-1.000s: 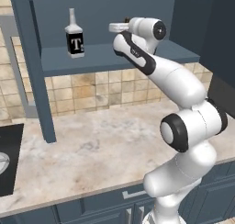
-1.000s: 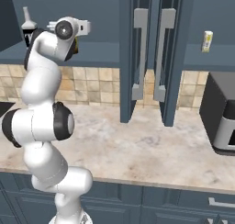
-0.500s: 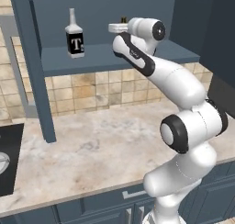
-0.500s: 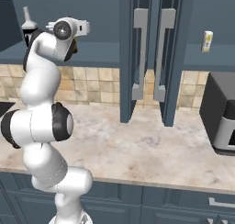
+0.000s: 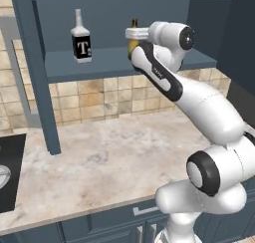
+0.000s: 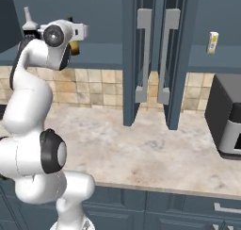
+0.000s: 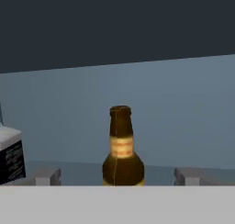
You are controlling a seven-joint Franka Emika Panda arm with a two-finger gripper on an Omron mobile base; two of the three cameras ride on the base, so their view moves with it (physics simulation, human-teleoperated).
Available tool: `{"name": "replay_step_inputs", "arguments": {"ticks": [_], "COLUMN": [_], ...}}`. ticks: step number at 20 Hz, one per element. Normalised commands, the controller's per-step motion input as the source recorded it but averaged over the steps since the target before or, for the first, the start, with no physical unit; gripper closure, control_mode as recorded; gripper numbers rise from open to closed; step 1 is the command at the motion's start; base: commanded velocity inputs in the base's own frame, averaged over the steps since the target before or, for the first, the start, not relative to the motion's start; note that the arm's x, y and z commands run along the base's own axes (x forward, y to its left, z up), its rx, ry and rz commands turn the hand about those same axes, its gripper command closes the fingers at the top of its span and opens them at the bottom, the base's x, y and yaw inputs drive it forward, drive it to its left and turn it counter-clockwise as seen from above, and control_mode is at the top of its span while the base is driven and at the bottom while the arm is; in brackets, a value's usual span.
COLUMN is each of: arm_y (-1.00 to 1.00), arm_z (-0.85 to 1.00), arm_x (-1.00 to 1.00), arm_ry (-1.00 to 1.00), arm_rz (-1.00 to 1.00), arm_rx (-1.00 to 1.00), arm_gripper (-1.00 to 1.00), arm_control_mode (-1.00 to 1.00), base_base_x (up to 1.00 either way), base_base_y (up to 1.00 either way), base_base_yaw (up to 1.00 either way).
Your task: Sort all alcoholic drinks to one cabinet, and non-alcoholic drinks to the other.
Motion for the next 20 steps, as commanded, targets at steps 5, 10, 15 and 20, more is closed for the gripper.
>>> {"name": "replay_step_inputs", "arguments": {"ticks": [5,10,15,20], "arm_y": [-0.21,-0.24,-0.2,-0.15], "arm_z": [0.12,-0.17,-0.42,-0.58], "arm_x": [-1.0,-1.0,-1.0,-1.0], "arm_ry": [0.01,0.23,0.31,0.35], "arm_rz": [-0.03,-0.09,-0.1,-0.1], "arm_rx": [0.0,-0.01,-0.03,-0.04], "arm_gripper": [-1.0,-1.0,-1.0,-1.0], "arm_control_mode": [-1.0,-1.0,-1.0,-1.0], "base_base_x": [0.0,0.0,0.0,0.0], "base_base_y": [0.0,0.0,0.0,0.0], "base_base_yaw": [0.0,0.0,0.0,0.0]}}
